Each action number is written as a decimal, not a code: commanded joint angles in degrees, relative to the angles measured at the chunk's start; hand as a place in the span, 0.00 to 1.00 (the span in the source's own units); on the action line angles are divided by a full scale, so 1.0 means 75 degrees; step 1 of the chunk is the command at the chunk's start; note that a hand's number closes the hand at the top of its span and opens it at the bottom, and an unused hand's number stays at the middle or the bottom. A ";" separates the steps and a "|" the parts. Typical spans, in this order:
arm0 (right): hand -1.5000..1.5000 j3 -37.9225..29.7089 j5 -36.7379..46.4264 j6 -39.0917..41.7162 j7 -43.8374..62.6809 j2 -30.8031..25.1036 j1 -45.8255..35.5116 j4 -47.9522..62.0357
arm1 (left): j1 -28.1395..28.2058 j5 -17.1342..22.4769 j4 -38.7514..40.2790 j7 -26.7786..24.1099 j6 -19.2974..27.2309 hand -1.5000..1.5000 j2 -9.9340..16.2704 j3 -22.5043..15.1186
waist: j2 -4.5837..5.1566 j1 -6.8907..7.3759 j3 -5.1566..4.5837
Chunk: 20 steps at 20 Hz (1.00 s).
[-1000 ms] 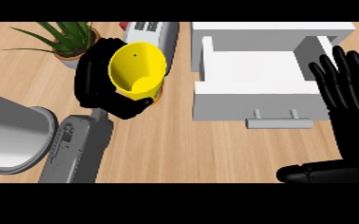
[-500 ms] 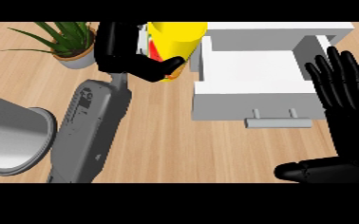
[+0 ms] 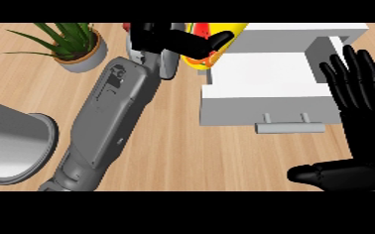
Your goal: Pick up the cup, place it into the drawer and close the drawer
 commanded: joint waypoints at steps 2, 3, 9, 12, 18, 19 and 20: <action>0.00 0.0073 0.0145 -0.0014 -0.0262 0.0105 0.0156 0.0006 | -0.0619 0.0399 0.1150 -0.0336 0.0828 1.00 -0.0002 -0.0682 | 0.0010 -0.0081 0.0001; 0.00 0.0257 0.0179 -0.0019 -0.0271 0.0222 0.0284 -0.0175 | -0.0895 0.0492 0.1853 -0.0669 0.0458 1.00 -0.0002 -0.0341 | 0.0029 -0.0126 0.0000; 0.00 0.0111 0.0034 -0.0089 0.0237 0.0032 -0.0042 -0.0242 | -0.1537 0.1284 0.2723 -0.1025 0.1110 1.00 -0.0002 -0.1179 | 0.0021 -0.0132 -0.0001; 0.00 0.0085 -0.0005 0.0021 -0.0128 0.0070 -0.0131 0.0005 | -0.1835 0.1815 0.3637 -0.1447 0.1057 1.00 -0.0002 -0.1382 | 0.0075 -0.0306 0.0002; 0.00 -0.0029 -0.0007 -0.0047 0.0035 -0.0048 -0.0572 0.0267 | -0.2275 0.2170 0.4735 -0.1636 0.0901 1.00 -0.0002 -0.1774 | 0.0094 -0.0307 0.0002; 0.00 0.0437 0.0164 0.0046 0.0069 0.0132 0.0108 -0.0391 | -0.2192 0.2306 0.4658 -0.1697 0.1089 1.00 -0.0002 -0.2140 | 0.0081 -0.0432 0.0003; 0.00 -0.0180 -0.0185 0.0270 -0.0546 -0.0053 -0.0261 0.0689 | -0.2251 0.2284 0.4688 -0.1679 0.1034 1.00 -0.0002 -0.2261 | 0.0091 -0.0312 0.0008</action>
